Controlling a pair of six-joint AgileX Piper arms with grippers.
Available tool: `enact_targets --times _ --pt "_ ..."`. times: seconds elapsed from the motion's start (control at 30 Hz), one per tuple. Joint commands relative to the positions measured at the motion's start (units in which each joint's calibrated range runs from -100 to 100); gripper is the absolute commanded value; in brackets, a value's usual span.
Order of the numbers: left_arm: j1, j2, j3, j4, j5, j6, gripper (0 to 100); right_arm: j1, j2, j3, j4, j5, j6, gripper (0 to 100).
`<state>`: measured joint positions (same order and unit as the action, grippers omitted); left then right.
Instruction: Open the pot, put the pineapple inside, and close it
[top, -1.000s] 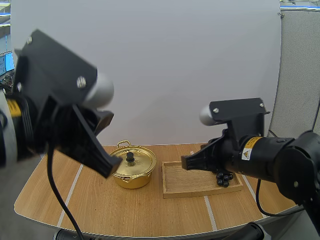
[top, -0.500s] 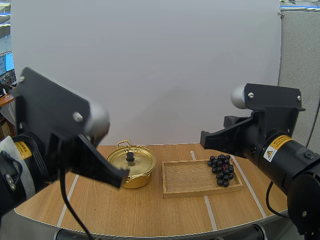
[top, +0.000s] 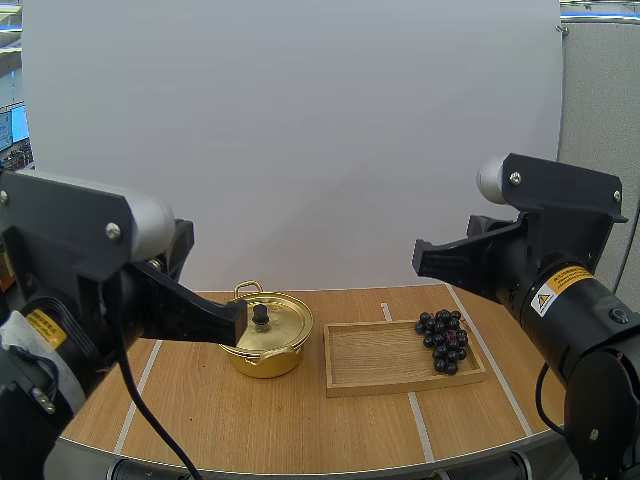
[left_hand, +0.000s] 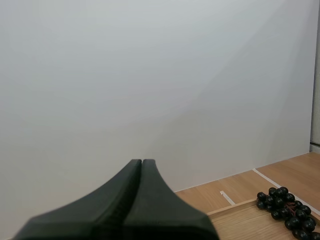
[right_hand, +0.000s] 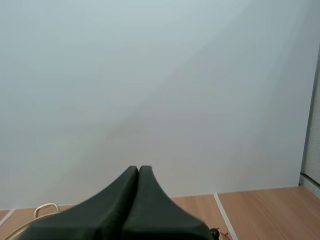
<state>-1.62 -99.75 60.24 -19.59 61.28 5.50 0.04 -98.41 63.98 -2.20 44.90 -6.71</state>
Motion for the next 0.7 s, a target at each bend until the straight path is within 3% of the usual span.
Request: enact_targets --times 0.0,0.37,0.67 --pt "0.11 -0.25 0.51 0.63 -3.93 -0.55 0 -0.24 -0.36 1.26 -0.81 -6.16 -0.36 0" --pt "0.11 -0.25 4.67 0.63 -32.89 -0.05 0 -0.24 -0.36 17.39 -1.76 -35.06 -1.82 0" --pt "0.11 3.85 20.65 0.63 -45.68 0.94 0 -0.24 -0.36 26.26 -1.46 -38.28 -1.82 0"
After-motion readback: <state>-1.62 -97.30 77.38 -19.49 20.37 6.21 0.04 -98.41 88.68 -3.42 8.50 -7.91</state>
